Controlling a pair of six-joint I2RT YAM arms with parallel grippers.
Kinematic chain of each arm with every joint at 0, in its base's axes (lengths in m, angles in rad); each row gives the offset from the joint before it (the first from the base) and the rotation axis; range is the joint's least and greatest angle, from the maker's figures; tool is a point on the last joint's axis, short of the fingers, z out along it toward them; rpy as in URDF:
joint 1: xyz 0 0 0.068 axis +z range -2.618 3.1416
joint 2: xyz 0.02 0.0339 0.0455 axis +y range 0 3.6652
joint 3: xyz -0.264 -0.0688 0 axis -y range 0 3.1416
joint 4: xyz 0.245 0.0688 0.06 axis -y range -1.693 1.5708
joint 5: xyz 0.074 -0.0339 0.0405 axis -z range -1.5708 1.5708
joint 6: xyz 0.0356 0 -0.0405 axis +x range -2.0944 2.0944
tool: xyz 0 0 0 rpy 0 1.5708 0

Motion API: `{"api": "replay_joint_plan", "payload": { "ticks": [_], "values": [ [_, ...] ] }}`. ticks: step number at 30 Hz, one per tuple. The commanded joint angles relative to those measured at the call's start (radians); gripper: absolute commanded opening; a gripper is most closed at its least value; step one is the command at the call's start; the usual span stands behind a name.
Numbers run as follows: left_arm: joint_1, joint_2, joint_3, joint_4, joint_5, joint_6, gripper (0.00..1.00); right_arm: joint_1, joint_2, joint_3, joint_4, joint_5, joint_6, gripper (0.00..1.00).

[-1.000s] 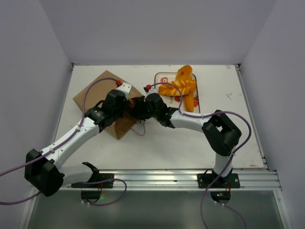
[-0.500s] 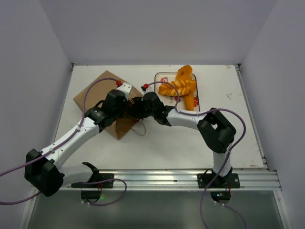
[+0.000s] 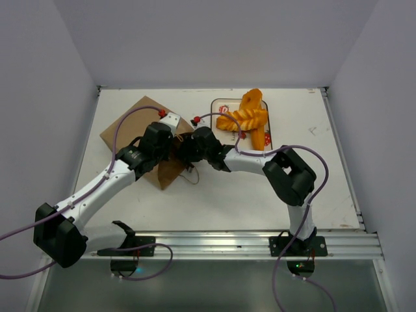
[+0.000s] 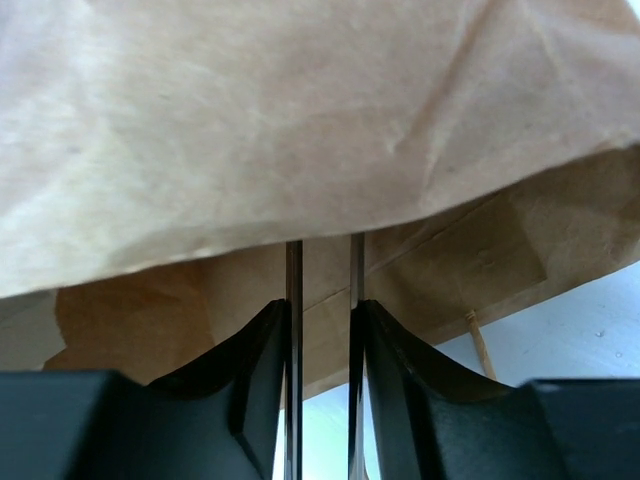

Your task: Take the fake bread out of the paper bag

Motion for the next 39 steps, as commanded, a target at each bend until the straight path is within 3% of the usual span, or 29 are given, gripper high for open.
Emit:
{"api": "replay_joint_plan", "payload": {
  "ticks": [1, 10, 21, 29, 39],
  "values": [
    [-0.003, 0.0, 0.012, 0.006, 0.02, 0.013, 0.0, 0.003, 0.0, 0.005, 0.056, 0.014, 0.008, 0.37],
    [-0.003, 0.011, 0.013, 0.004, 0.019, 0.011, 0.0, 0.003, -0.037, -0.044, 0.082, 0.003, 0.016, 0.21],
    [0.003, 0.02, 0.012, 0.011, -0.003, 0.004, 0.0, 0.003, -0.169, -0.159, 0.101, -0.009, 0.019, 0.19],
    [0.027, 0.11, 0.022, -0.003, -0.04, -0.047, 0.0, 0.003, -0.322, -0.275, 0.101, -0.02, 0.021, 0.19],
    [0.031, 0.088, 0.022, 0.0, -0.061, -0.061, 0.0, 0.003, -0.535, -0.445, 0.062, -0.02, 0.016, 0.18]
  ]
}}
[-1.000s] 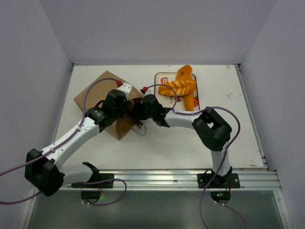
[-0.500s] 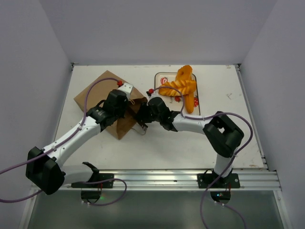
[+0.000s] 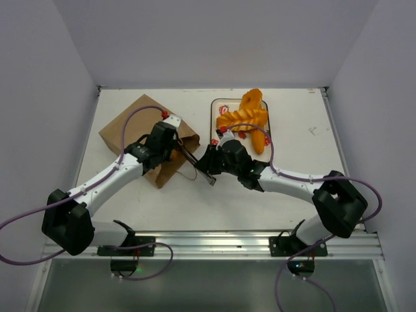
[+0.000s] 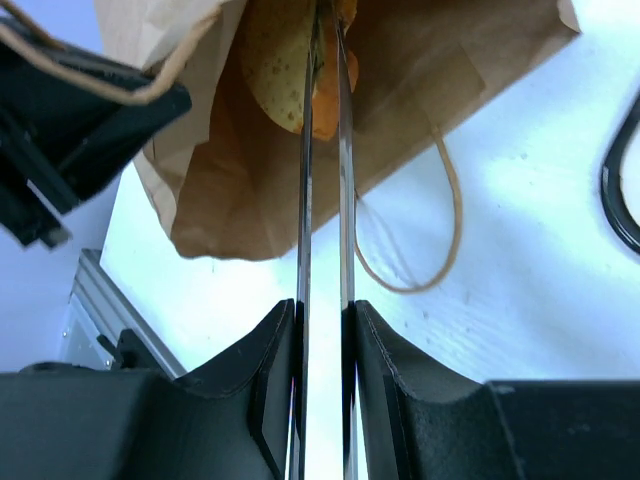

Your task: Take the fake bread out of the paper bag

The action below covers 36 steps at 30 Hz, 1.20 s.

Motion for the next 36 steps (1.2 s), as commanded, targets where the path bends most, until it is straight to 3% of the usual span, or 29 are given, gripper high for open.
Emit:
{"api": "replay_joint_plan", "payload": {
  "ticks": [1, 11, 27, 36],
  "values": [
    [0.008, -0.03, 0.021, -0.004, -0.025, -0.026, 0.0, 0.002, -0.105, -0.059, 0.002, -0.007, 0.004, 0.18],
    [0.01, -0.048, 0.019, -0.002, -0.033, -0.029, 0.0, 0.002, -0.405, -0.182, -0.192, 0.045, -0.036, 0.19],
    [0.01, -0.047, 0.018, -0.001, -0.022, -0.028, 0.0, 0.0, -0.759, -0.193, -0.617, 0.142, -0.094, 0.19],
    [0.01, -0.042, 0.019, -0.002, -0.016, -0.025, 0.0, 0.0, -0.849, -0.187, -0.765, 0.218, -0.117, 0.19]
  ]
}}
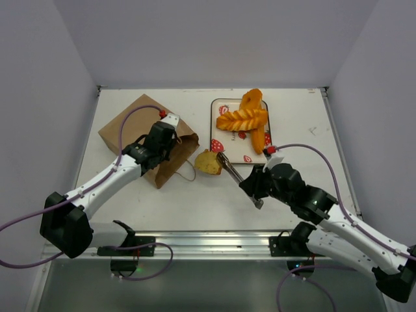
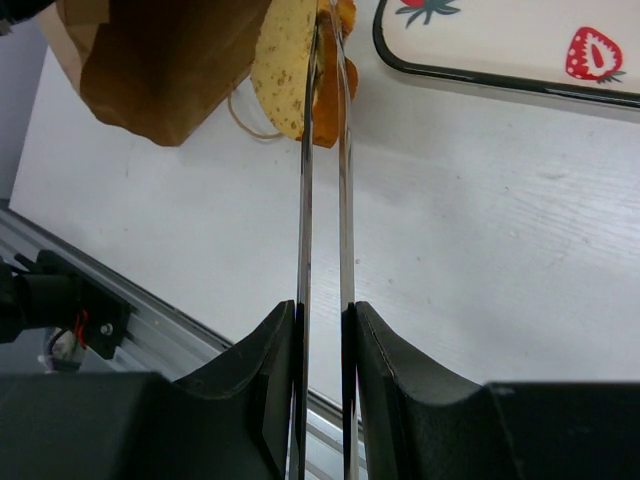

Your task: Take the fake bread out of the paper bag

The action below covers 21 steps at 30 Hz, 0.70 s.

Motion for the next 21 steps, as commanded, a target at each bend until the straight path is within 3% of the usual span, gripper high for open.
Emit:
{"api": "replay_joint_plan", "payload": {
  "ticks": [1, 21],
  "values": [
    [0.008, -0.018, 0.021, -0.001, 0.001, -0.008, 0.0, 0.0, -0.04, 0.012, -0.062, 0.061, -0.022, 0.19],
    [0.01, -0.015, 0.016, -0.001, 0.02, -0.003, 0.0, -0.016, -0.082, 0.061, -0.157, 0.196, -0.058, 0.19]
  ]
}}
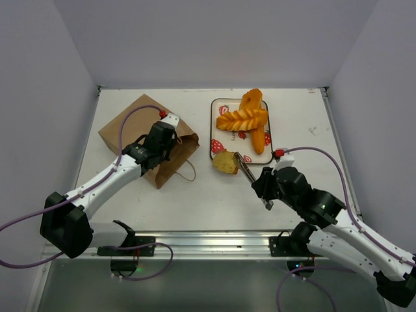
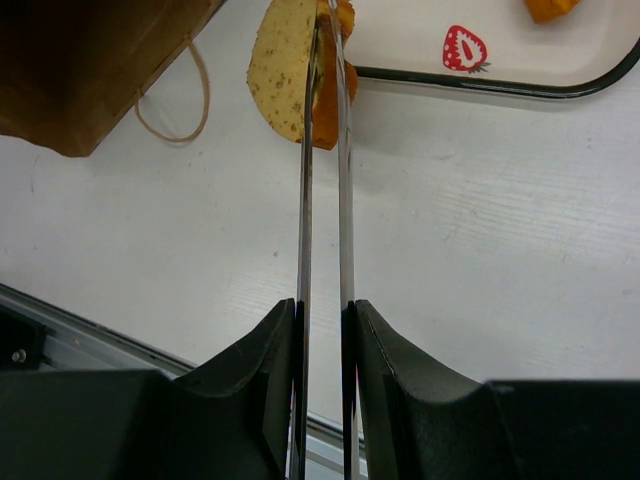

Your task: Take the fake bread out of the paper bag

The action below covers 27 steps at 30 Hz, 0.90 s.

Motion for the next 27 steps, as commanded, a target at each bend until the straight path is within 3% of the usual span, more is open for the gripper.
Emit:
{"api": "replay_joint_plan", "payload": {
  "ticks": [1, 12, 19, 23, 27],
  "values": [
    [0.01, -0.014, 0.016, -0.001, 0.015, -0.003, 0.0, -0.011, -0.007, 0.053, 0.017, 0.05, -0.016, 0.19],
    [0.01, -0.012, 0.018, -0.001, 0.021, -0.002, 0.0, -0.114, 0.016, 0.11, 0.016, 0.024, -0.064, 0.17],
    [0.01, -0.012, 0.016, -0.001, 0.02, -0.002, 0.0, -0.3, 0.083, 0.128, 0.086, -0.145, -0.119, 0.15],
    [0.01, -0.012, 0.018, -0.001, 0.021, 0.0, 0.0, -0.344, 0.14, 0.113, 0.153, -0.209, -0.116, 0.14],
    [0.01, -0.012, 0.018, -0.001, 0.026, 0.0, 0.0, -0.352, 0.19, 0.128, 0.178, -0.179, -0.122, 0.13]
  ]
}}
